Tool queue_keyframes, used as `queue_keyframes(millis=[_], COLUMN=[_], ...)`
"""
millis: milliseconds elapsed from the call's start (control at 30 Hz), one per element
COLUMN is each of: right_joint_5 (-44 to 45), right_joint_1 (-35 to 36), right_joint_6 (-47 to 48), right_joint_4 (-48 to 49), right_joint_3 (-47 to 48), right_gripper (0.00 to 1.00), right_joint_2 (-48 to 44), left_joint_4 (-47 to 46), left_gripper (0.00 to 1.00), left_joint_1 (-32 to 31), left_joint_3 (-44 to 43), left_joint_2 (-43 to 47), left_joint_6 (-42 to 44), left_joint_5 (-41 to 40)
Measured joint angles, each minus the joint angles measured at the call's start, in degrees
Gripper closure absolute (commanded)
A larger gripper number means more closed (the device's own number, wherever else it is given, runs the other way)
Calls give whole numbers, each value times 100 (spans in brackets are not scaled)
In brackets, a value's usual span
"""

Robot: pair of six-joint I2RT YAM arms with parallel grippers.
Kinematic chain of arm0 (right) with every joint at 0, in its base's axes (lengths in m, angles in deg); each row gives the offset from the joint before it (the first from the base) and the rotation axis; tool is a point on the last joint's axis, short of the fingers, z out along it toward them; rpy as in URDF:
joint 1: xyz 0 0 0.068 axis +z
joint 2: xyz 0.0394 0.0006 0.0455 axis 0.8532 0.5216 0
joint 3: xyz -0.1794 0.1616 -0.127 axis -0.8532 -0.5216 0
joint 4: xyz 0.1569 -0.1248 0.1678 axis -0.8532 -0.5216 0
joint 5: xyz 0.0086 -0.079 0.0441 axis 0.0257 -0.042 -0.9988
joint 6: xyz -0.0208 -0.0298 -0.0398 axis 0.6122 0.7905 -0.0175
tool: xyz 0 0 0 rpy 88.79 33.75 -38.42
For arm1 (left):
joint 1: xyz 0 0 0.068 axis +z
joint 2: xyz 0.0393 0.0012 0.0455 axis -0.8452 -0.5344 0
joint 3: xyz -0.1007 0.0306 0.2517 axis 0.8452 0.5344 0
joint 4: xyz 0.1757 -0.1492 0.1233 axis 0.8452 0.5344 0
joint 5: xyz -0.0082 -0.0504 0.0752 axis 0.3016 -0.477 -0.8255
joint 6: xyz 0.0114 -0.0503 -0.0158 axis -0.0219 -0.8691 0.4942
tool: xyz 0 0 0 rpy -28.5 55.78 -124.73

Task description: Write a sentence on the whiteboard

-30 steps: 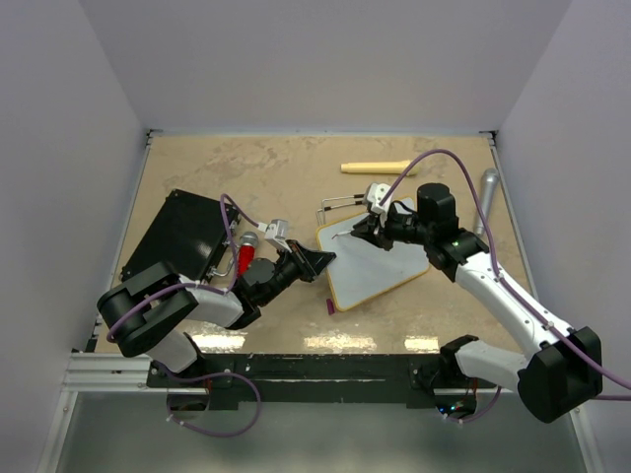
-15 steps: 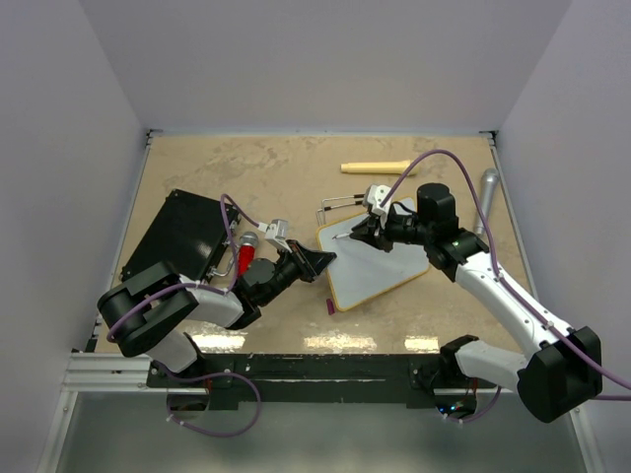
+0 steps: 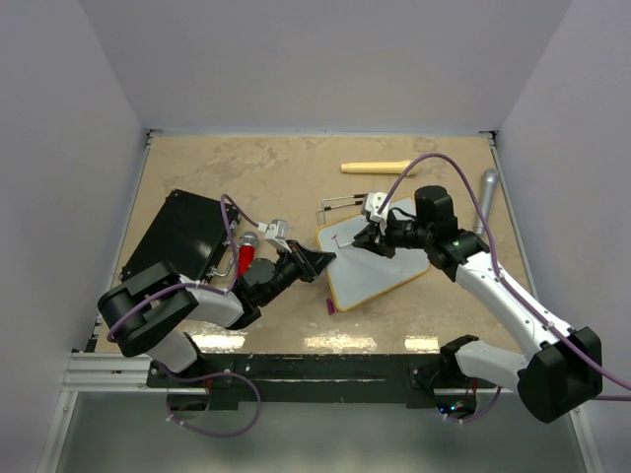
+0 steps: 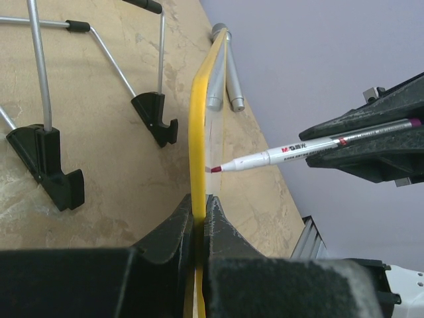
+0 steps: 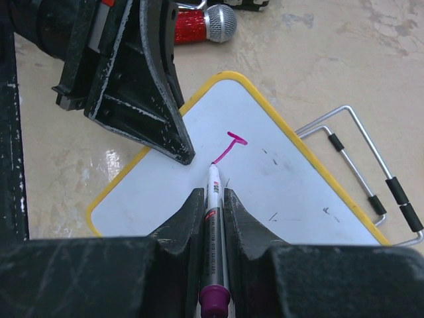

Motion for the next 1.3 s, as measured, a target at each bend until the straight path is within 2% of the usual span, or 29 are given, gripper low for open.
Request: queue_keyframes(millis=[333,833,1300], right_joint_5=[-157,140,175], right_joint_1=[195,-9,-11], right_joint_6=[157,153,92], right_joint_4=[-431,-461,-374], right_joint_3=[122,267,267], right_gripper=[100,100,100], right_joint_2=[116,-168,94], left_joint_4=[-11,-136,-149], left_gripper=[100,100,100], left_joint_1=[2,-15,-13], left_joint_3=[15,63,63], left_joint_2=[-2,-2,-39], left_joint_6=[7,59,50], left_joint_5=[-13,-15,-9])
